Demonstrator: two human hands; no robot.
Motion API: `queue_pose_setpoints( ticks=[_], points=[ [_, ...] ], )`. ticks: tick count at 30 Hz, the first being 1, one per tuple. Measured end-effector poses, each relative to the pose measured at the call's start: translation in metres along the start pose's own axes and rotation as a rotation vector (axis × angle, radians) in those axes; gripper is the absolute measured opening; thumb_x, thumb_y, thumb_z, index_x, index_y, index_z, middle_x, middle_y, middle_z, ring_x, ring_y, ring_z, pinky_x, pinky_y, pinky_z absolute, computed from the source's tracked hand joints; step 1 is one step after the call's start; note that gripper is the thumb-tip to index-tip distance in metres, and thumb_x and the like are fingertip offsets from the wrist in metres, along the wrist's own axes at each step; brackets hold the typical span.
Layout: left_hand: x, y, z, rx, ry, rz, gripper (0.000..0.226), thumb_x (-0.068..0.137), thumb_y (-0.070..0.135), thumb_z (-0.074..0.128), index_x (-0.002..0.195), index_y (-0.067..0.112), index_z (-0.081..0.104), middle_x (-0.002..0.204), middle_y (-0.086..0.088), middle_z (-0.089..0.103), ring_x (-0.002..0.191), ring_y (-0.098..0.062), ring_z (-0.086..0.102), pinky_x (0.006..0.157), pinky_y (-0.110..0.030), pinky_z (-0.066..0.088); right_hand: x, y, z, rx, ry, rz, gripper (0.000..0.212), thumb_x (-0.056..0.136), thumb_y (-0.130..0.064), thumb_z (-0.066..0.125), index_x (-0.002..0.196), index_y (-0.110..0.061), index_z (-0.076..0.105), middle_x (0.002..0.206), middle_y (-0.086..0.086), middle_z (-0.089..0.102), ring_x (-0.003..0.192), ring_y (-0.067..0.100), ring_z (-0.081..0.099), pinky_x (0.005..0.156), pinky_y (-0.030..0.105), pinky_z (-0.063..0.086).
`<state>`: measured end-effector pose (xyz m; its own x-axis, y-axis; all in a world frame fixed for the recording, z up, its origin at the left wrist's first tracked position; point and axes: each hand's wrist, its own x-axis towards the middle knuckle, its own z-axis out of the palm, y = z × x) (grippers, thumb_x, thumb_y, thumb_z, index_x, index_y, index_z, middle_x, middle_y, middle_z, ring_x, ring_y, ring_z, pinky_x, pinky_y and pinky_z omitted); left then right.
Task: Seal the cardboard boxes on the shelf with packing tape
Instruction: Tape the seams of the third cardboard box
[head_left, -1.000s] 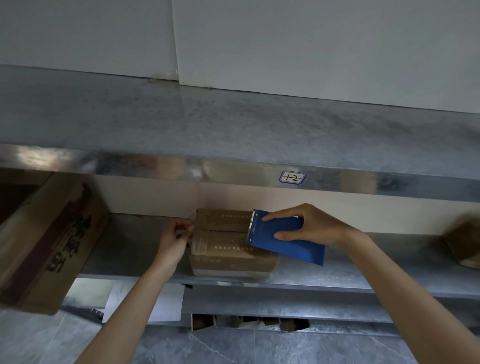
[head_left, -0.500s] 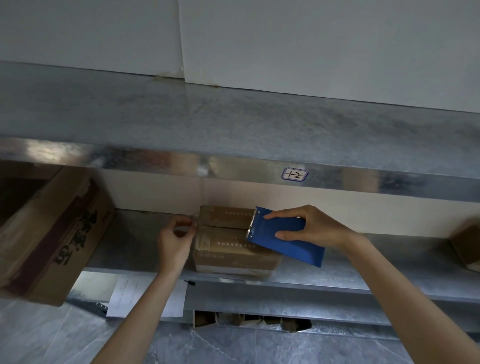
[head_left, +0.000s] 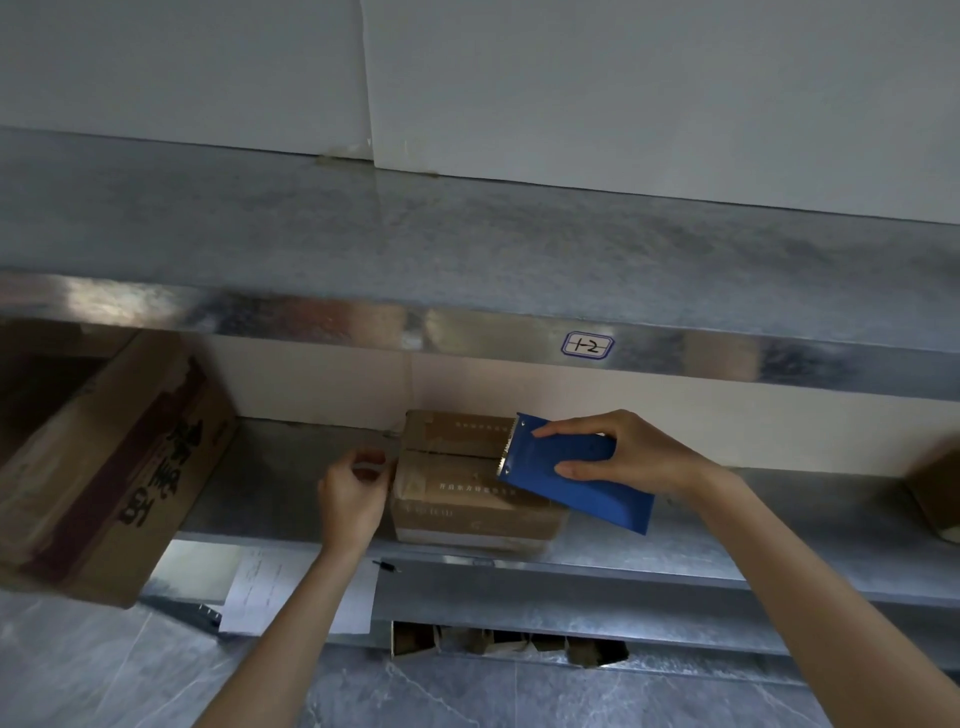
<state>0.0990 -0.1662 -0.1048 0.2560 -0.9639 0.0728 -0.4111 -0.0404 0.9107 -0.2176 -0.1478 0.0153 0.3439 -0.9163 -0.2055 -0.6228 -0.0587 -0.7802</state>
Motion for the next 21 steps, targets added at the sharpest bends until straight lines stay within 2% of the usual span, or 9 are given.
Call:
queue_pose_setpoints(
  ticks=[5, 7, 9, 12, 14, 15, 17, 19, 21],
  points=[
    [0.003, 0.007, 0.001, -0.02, 0.001, 0.016, 0.011, 0.086, 0.012, 0.075, 0.091, 0.016, 0.066, 0.082, 0.008, 0.065, 0.079, -0.007, 0.064, 0.069, -0.014, 0.044, 0.0, -0.002, 0.0, -0.004, 0.001, -0.008, 0.04, 0.085, -0.029, 0.076, 0.121, -0.043, 0.066, 0.12, -0.03, 0.063, 0.112, -0.011, 0.055, 0.096, 0.011, 0.043],
    [0.002, 0.005, 0.0, 0.006, -0.016, -0.007, 0.012, 0.085, 0.01, 0.075, 0.092, 0.013, 0.067, 0.081, 0.007, 0.064, 0.077, -0.01, 0.064, 0.07, -0.018, 0.046, -0.001, -0.001, 0.0, -0.001, -0.003, -0.006, 0.04, 0.085, -0.03, 0.076, 0.121, -0.043, 0.066, 0.121, -0.03, 0.063, 0.113, -0.011, 0.055, 0.098, 0.012, 0.043],
    [0.001, 0.008, -0.004, -0.004, -0.007, -0.019, 0.012, 0.084, 0.01, 0.076, 0.093, 0.012, 0.067, 0.081, 0.008, 0.065, 0.077, -0.007, 0.063, 0.074, -0.023, 0.05, -0.001, -0.001, 0.0, 0.006, -0.003, -0.009, 0.04, 0.085, -0.031, 0.076, 0.121, -0.043, 0.065, 0.121, -0.03, 0.062, 0.113, -0.01, 0.055, 0.098, 0.013, 0.043],
    [0.005, 0.021, -0.005, -0.044, 0.023, 0.088, 0.014, 0.084, 0.015, 0.077, 0.095, 0.013, 0.067, 0.085, 0.011, 0.066, 0.082, 0.001, 0.063, 0.073, -0.013, 0.049, -0.001, -0.001, -0.001, 0.005, -0.002, -0.009, 0.04, 0.085, -0.032, 0.076, 0.121, -0.044, 0.065, 0.122, -0.03, 0.062, 0.112, -0.01, 0.055, 0.097, 0.013, 0.044],
    [0.008, 0.03, -0.001, -0.013, 0.026, 0.221, 0.018, 0.085, 0.017, 0.077, 0.1, 0.014, 0.067, 0.092, 0.009, 0.067, 0.086, 0.0, 0.063, 0.074, -0.007, 0.045, -0.001, -0.001, -0.001, 0.003, -0.006, -0.008, 0.04, 0.085, -0.032, 0.075, 0.122, -0.044, 0.065, 0.122, -0.026, 0.063, 0.11, -0.009, 0.057, 0.095, 0.013, 0.046],
    [0.009, 0.034, 0.002, 0.007, 0.003, 0.283, 0.021, 0.085, 0.02, 0.076, 0.104, 0.015, 0.066, 0.098, 0.006, 0.066, 0.09, -0.003, 0.063, 0.077, -0.007, 0.045, -0.001, -0.002, -0.002, 0.003, -0.011, -0.004, 0.04, 0.085, -0.033, 0.075, 0.122, -0.044, 0.064, 0.122, -0.025, 0.063, 0.109, -0.009, 0.058, 0.093, 0.013, 0.047],
    [0.009, 0.039, 0.011, 0.069, -0.112, 0.371, 0.031, 0.087, 0.029, 0.073, 0.114, 0.016, 0.064, 0.114, 0.001, 0.062, 0.103, -0.01, 0.06, 0.09, -0.018, 0.047, -0.001, -0.003, -0.002, -0.002, -0.018, 0.001, 0.041, 0.085, -0.034, 0.075, 0.122, -0.046, 0.063, 0.122, -0.025, 0.063, 0.108, -0.01, 0.057, 0.09, 0.011, 0.046],
    [0.005, 0.04, 0.021, 0.154, -0.245, 0.402, 0.046, 0.088, 0.04, 0.07, 0.125, 0.016, 0.059, 0.13, -0.002, 0.055, 0.119, -0.015, 0.052, 0.101, -0.029, 0.044, -0.001, -0.004, -0.002, -0.005, -0.026, 0.002, 0.042, 0.085, -0.036, 0.075, 0.123, -0.047, 0.062, 0.123, -0.026, 0.062, 0.108, -0.01, 0.057, 0.088, 0.009, 0.045],
    [0.002, 0.037, 0.028, 0.257, -0.305, 0.442, 0.063, 0.085, 0.055, 0.061, 0.133, 0.014, 0.055, 0.139, -0.001, 0.049, 0.127, -0.018, 0.047, 0.107, -0.034, 0.042, -0.001, -0.004, -0.004, -0.006, -0.037, 0.009, 0.042, 0.084, -0.038, 0.074, 0.123, -0.049, 0.061, 0.125, -0.025, 0.061, 0.109, -0.01, 0.056, 0.088, 0.009, 0.046]
  ],
)
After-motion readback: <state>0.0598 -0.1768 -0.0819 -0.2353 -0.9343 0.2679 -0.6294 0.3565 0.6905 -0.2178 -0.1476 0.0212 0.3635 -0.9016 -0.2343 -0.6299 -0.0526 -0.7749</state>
